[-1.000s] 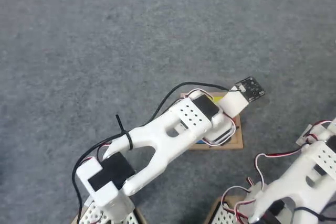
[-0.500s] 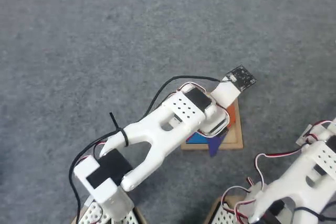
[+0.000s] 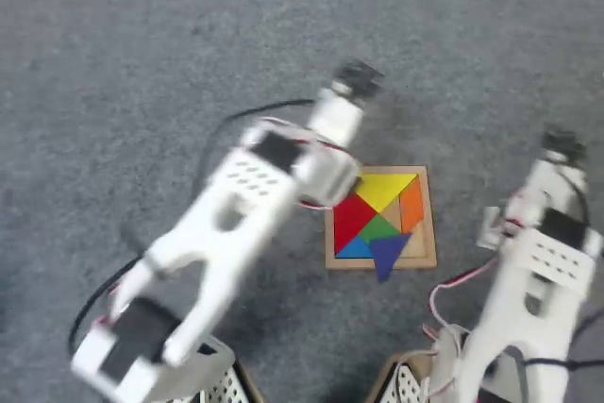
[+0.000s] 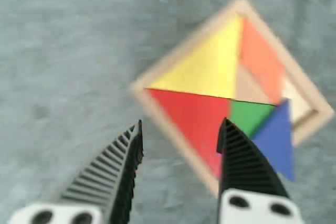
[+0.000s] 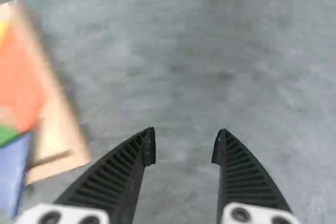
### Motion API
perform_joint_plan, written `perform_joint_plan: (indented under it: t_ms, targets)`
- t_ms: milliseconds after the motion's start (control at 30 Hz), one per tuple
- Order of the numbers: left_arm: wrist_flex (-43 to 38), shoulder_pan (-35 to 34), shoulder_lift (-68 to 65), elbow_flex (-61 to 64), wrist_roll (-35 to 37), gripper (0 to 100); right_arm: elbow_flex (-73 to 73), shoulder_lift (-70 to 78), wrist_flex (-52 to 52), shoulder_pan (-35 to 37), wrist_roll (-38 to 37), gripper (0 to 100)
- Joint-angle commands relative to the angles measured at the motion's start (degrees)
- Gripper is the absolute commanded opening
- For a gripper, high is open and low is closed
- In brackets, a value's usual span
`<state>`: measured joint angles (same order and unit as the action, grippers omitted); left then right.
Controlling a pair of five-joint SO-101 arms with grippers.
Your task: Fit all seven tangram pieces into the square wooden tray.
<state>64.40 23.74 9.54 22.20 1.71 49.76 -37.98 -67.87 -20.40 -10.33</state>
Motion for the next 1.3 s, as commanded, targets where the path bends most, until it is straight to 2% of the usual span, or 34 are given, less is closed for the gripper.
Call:
perform_joint_plan:
  t_ms: [0,133,267,367,600,767,867,1067,1167,1267]
  targets:
    - [-0.35,-9.58,10.55,3.65,-0.18,22,-5.71,-0.13,-5.67,14.11,-1.41,18.4]
    - [3.25,-21.01,12.22,7.16,-0.53,23,-6.15,-0.22,-11.47,31.69,-3.52,18.4]
    - [0.79,-29.01,12.66,11.03,-1.49,23,-2.20,-0.22,-10.33,42.51,-3.25,18.6]
    - [-3.16,-30.15,12.22,13.41,-3.16,23,-1.14,-0.22,-8.13,47.78,-2.20,18.7]
    - [-3.78,-30.33,12.22,13.85,-3.16,23,0.97,0.48,-7.87,61.05,-2.11,18.7]
    - [-3.78,-30.33,12.22,13.85,-3.08,23,2.29,0.57,-7.52,61.05,-2.90,18.7]
    - [-3.78,-30.33,12.22,13.85,-3.08,23,5.54,0.57,-5.67,60.79,-6.07,18.7]
    - [-3.78,-30.24,12.22,13.85,-3.08,23,6.68,0.84,-5.49,56.75,-7.82,18.7]
    - [-3.78,-29.98,12.22,13.85,-2.99,23,7.21,4.09,-5.14,56.66,-11.08,18.7]
    - [-3.78,-29.98,12.22,13.85,-2.99,23,6.68,9.01,-4.09,56.57,-11.08,18.7]
